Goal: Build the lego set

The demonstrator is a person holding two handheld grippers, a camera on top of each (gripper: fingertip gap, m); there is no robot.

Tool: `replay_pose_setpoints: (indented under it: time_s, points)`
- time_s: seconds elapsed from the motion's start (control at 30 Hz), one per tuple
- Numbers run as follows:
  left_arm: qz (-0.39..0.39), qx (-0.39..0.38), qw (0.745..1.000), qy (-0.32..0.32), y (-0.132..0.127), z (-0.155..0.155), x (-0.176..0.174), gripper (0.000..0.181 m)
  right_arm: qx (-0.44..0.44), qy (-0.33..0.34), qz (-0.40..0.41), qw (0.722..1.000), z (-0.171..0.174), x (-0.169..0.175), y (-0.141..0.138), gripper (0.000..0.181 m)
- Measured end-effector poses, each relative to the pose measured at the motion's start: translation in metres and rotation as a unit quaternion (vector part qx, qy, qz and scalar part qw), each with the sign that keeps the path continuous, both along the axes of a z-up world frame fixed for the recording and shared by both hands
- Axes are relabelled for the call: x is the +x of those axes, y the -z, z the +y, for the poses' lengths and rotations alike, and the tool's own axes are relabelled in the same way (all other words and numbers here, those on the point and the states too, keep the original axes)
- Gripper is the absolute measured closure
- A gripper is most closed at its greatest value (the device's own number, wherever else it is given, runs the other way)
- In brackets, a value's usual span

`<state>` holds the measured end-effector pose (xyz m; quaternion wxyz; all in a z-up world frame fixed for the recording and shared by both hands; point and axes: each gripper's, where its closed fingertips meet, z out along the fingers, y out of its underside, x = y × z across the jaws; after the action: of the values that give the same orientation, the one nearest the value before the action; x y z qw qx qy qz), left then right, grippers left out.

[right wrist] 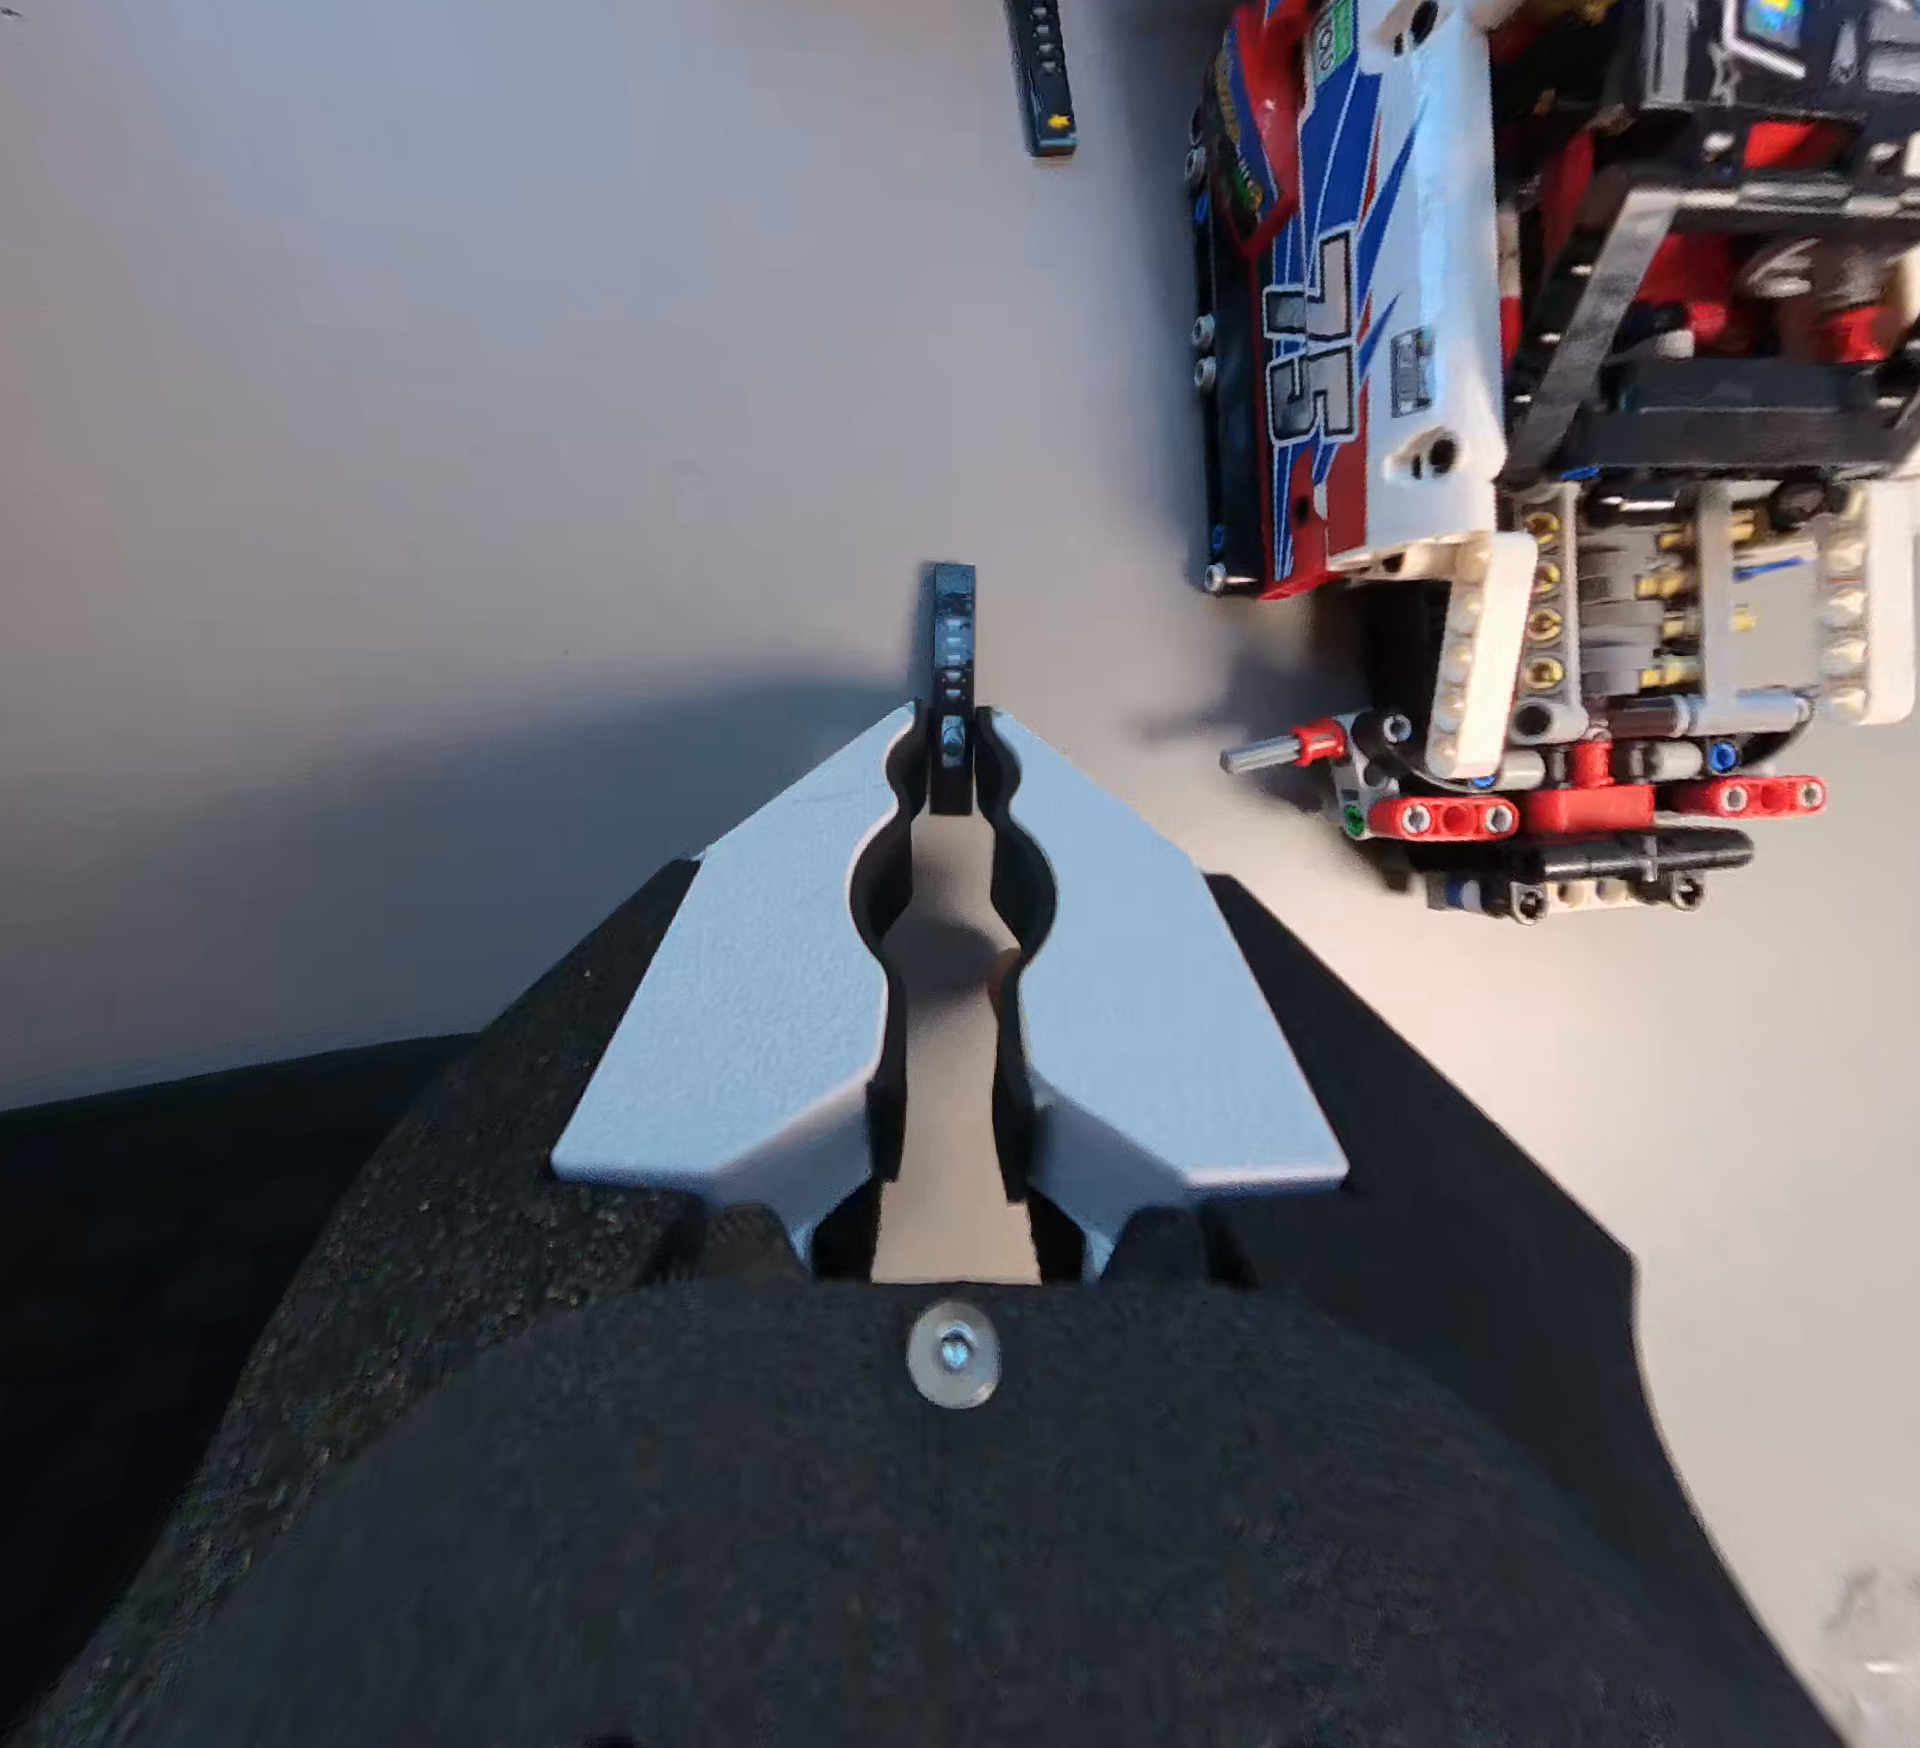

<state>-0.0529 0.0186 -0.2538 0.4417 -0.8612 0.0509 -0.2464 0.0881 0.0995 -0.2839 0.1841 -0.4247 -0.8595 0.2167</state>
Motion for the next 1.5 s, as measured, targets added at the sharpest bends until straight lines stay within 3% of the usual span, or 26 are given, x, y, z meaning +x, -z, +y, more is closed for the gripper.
replay_pose_setpoints:
  time_s: [0.03, 0.1, 0.17, 0.23, 0.3, 0.5, 0.67, 0.73, 0.87, 1.03, 1.23, 1.3, 1.4, 1.5]
  points:
    - [0.008, 0.003, 1.0, 0.001, 0.0, 0.0, -0.001, 0.153, -0.009, 0.002, -0.015, 1.0, 0.002, 0.002, 0.0, 0.171]
    - [0.045, 0.021, 0.999, -0.01, -0.005, 0.002, -0.01, 0.152, -0.015, 0.018, -0.001, 1.0, 0.012, -0.002, -0.011, 0.162]
    - [0.118, 0.058, 0.991, -0.024, -0.014, 0.003, -0.03, 0.152, -0.026, 0.047, 0.092, 0.994, 0.024, -0.02, -0.041, 0.16]
    - [0.205, 0.095, 0.974, -0.032, -0.023, 0.007, -0.052, 0.142, 0.004, 0.081, 0.178, 0.981, 0.04, -0.041, -0.064, 0.155]
    - [0.257, 0.108, 0.96, -0.005, -0.025, 0.011, -0.058, 0.129, 0.058, 0.073, 0.227, 0.969, 0.038, -0.058, -0.071, 0.153]
    - [0.312, 0.095, 0.944, 0.052, -0.005, 0.029, -0.057, 0.098, 0.231, 0.009, 0.251, 0.94, 0.006, -0.088, -0.05, 0.154]
    - [0.335, 0.106, 0.935, 0.053, 0.007, 0.034, -0.051, 0.107, 0.303, 0.01, 0.205, 0.931, 0.008, -0.102, -0.037, 0.146]
    - [0.341, 0.108, 0.932, 0.053, 0.007, 0.033, -0.051, 0.109, 0.312, 0.011, 0.149, 0.938, 0.012, -0.103, -0.025, 0.141]
    - [0.341, 0.112, 0.932, 0.053, 0.007, 0.028, -0.051, 0.111, 0.324, -0.003, 0.099, 0.941, 0.017, -0.108, -0.024, 0.147]
    - [0.389, 0.154, 0.906, 0.066, -0.002, 0.016, -0.049, 0.108, 0.289, -0.042, 0.036, 0.956, 0.025, -0.102, -0.032, 0.152]
    - [0.511, 0.219, 0.828, 0.068, -0.011, 0.02, -0.046, 0.087, 0.154, -0.093, -0.03, 0.983, 0.02, -0.091, -0.059, 0.154]
    - [0.52, 0.236, 0.818, 0.071, -0.013, 0.03, -0.04, 0.082, 0.094, -0.103, -0.063, 0.988, 0.016, -0.09, -0.07, 0.154]
    - [0.485, 0.248, 0.835, 0.075, -0.018, 0.049, -0.031, 0.085, 0.009, -0.122, -0.126, 0.984, 0.013, -0.088, -0.085, 0.154]
    - [0.385, 0.266, 0.882, 0.055, -0.035, 0.063, -0.028, 0.11, -0.04, -0.117, -0.179, 0.976, 0.023, -0.091, -0.091, 0.153]
